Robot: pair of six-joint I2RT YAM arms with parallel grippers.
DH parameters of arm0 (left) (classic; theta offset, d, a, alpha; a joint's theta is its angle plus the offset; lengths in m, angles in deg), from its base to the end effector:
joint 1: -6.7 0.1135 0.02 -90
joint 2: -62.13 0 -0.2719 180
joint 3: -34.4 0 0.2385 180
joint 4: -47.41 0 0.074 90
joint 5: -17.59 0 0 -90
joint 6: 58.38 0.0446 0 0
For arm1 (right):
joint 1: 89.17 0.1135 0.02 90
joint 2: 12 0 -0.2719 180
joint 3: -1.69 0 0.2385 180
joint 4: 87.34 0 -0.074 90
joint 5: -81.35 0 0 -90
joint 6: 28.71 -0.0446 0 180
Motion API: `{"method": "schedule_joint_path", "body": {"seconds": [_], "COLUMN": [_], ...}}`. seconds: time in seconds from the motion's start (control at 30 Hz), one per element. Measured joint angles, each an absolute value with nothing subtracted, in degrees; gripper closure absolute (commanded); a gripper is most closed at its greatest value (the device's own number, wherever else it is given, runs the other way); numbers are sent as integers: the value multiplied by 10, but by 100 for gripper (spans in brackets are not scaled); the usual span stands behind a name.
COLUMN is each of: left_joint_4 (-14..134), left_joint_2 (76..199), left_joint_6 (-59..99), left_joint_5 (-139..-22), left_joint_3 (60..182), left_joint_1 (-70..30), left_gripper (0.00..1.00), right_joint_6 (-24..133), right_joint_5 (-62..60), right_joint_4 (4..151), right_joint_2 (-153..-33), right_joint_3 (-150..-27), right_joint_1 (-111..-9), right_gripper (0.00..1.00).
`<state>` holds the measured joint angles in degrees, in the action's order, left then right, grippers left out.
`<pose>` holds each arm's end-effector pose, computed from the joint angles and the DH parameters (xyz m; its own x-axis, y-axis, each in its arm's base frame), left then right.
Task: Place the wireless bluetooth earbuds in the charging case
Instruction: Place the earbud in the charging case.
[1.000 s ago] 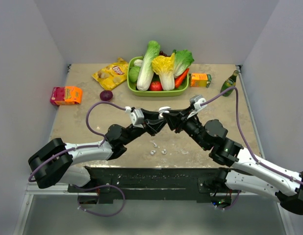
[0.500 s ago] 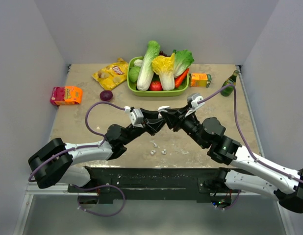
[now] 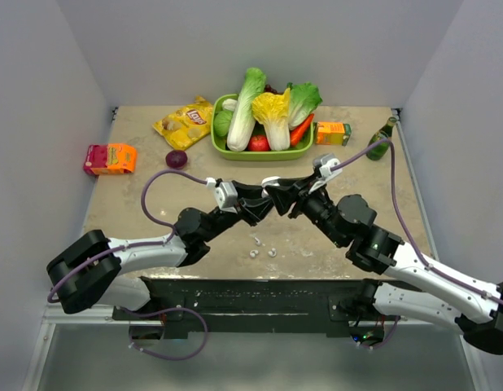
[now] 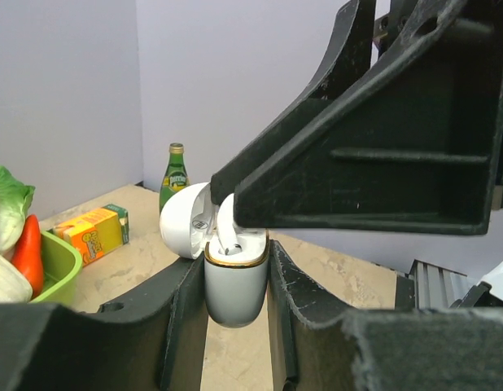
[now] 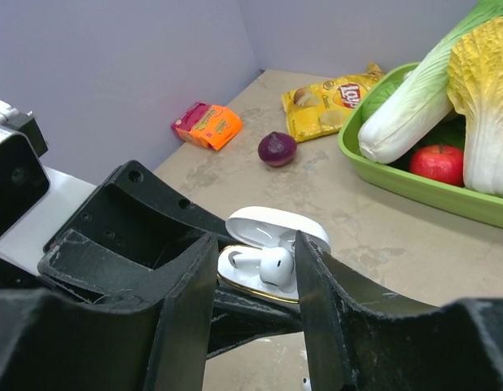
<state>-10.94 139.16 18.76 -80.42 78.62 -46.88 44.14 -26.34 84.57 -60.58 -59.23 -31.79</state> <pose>0.1530 -0.2178 0.3002 0.0556 -0.4466 -0.8930 0.9066 0.3973 -0.1423 0.1134 0.1521 0.3770 -0.1503 0.2863 -0.9463 -0.6224 0.7162 0.3156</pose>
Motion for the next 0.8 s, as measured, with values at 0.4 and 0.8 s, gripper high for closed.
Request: {"method": "schedule_joint_path", "body": {"seconds": [0.4,0.8], "left_joint_4": [-108,-108], "left_joint_2": [1392,1392], "left_joint_6": [188,192], "left_joint_5": [-798,-790], "left_joint_3": [777,772], "left_joint_1": [-469,-469], "left_gripper": [100,100], "right_joint_6": [411,370], "right_joint_5": [-294,-317], "right_joint_4": [821,766], "right_joint_2": [-585,-584], "right_joint_3": [-605,-605], "right_joint_1": [-318,-318], "right_gripper": [55,55]}}
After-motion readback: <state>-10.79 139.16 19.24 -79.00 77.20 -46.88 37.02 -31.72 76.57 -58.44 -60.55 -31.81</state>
